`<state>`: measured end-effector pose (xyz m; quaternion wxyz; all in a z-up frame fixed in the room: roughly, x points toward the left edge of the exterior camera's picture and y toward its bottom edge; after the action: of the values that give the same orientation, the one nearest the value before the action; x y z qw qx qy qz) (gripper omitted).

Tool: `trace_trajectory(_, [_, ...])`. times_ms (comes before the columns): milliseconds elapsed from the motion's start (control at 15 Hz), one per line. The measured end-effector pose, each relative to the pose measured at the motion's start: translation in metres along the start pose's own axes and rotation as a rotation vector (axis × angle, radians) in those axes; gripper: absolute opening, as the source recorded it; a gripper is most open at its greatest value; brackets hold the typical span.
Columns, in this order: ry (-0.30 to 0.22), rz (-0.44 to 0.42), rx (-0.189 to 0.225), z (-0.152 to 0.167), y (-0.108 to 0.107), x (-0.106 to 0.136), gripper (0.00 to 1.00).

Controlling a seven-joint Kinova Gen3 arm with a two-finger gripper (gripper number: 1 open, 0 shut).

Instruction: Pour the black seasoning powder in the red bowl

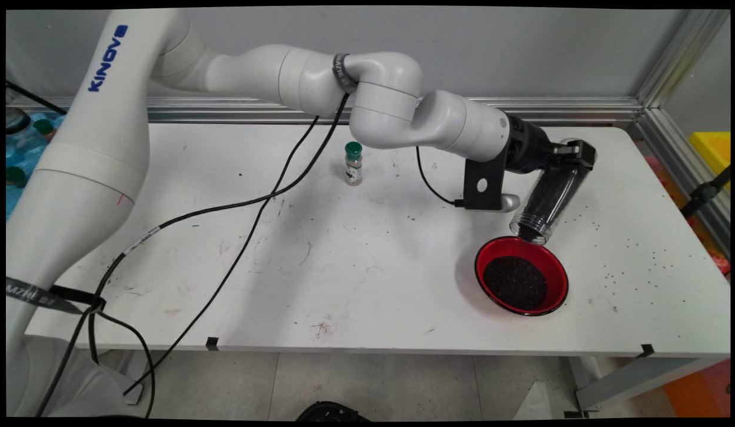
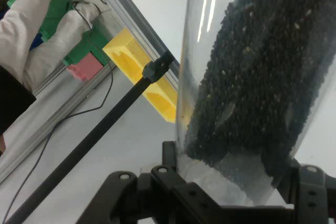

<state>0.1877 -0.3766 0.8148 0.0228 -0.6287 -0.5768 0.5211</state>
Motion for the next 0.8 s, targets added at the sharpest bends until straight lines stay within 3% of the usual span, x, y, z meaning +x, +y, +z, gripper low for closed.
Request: trace_trajectory(800, [-0.029,0.056,0.011,-0.0038,-0.0079,0.0054,0.00])
